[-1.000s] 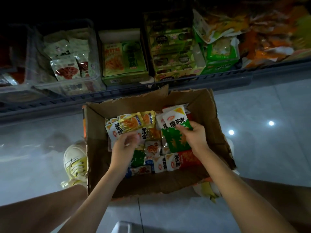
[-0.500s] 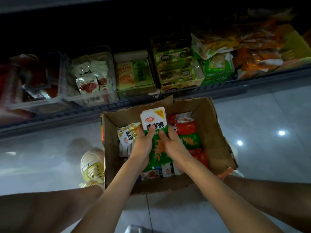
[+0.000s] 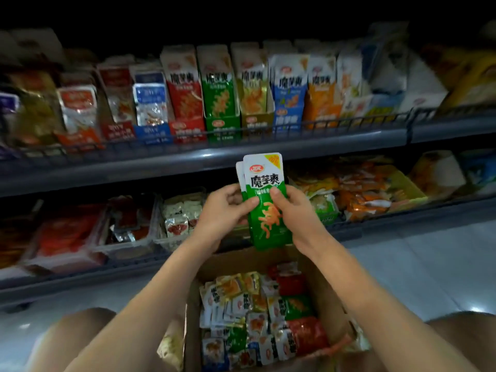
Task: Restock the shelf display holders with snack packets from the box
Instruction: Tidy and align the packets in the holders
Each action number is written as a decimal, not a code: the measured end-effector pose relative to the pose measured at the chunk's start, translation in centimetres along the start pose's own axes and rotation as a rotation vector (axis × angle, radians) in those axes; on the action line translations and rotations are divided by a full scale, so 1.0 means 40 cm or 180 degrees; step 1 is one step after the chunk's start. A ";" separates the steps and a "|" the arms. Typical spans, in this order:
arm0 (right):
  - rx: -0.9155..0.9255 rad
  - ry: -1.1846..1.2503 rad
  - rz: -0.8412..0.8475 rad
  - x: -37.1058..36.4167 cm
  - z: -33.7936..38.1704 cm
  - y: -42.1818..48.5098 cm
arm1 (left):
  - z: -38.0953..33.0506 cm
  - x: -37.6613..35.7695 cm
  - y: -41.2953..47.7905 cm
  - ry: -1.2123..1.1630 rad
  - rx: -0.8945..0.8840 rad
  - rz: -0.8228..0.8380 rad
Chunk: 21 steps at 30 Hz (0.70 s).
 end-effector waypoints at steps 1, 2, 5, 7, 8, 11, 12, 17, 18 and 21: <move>0.0100 -0.0046 -0.0030 -0.008 0.031 0.005 | -0.031 0.005 0.009 0.0076 -0.0107 -0.0028; 0.0189 -0.0118 -0.0090 -0.015 0.059 0.009 | -0.057 0.008 0.017 0.0139 -0.0207 -0.0048; 0.0519 -0.0361 -0.0270 -0.033 0.128 0.029 | -0.122 0.015 0.046 0.0298 -0.0453 -0.0177; 0.0718 -0.0453 -0.0349 -0.048 0.173 0.053 | -0.158 0.027 0.076 0.0367 -0.0635 -0.0314; 0.0805 -0.0475 -0.0357 -0.058 0.196 0.070 | -0.178 0.037 0.095 0.0404 -0.0719 -0.0384; 0.0994 -0.0430 -0.0259 -0.095 0.264 0.134 | -0.236 0.080 0.163 0.0627 -0.0992 -0.0619; 0.1028 -0.0430 -0.0233 -0.109 0.282 0.159 | -0.249 0.096 0.189 0.0722 -0.1055 -0.0695; 0.0992 -0.0114 -0.0147 -0.170 0.329 0.273 | -0.297 0.153 0.310 0.1346 -0.1087 -0.0987; 0.1010 -0.0021 -0.0124 -0.181 0.340 0.295 | -0.311 0.161 0.332 0.1543 -0.1185 -0.1066; 0.1232 0.0101 -0.0048 -0.205 0.377 0.357 | -0.348 0.181 0.390 0.1774 -0.1447 -0.1223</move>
Point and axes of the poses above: each hand's wrist, its own y-axis towards the middle knuckle, its own x-axis out of the back of the hand, z = x × y, the point moved 1 cm from there along y, towards the middle knuckle, and after that the axes turned 4 degrees about -x, right-handed, at the moved point
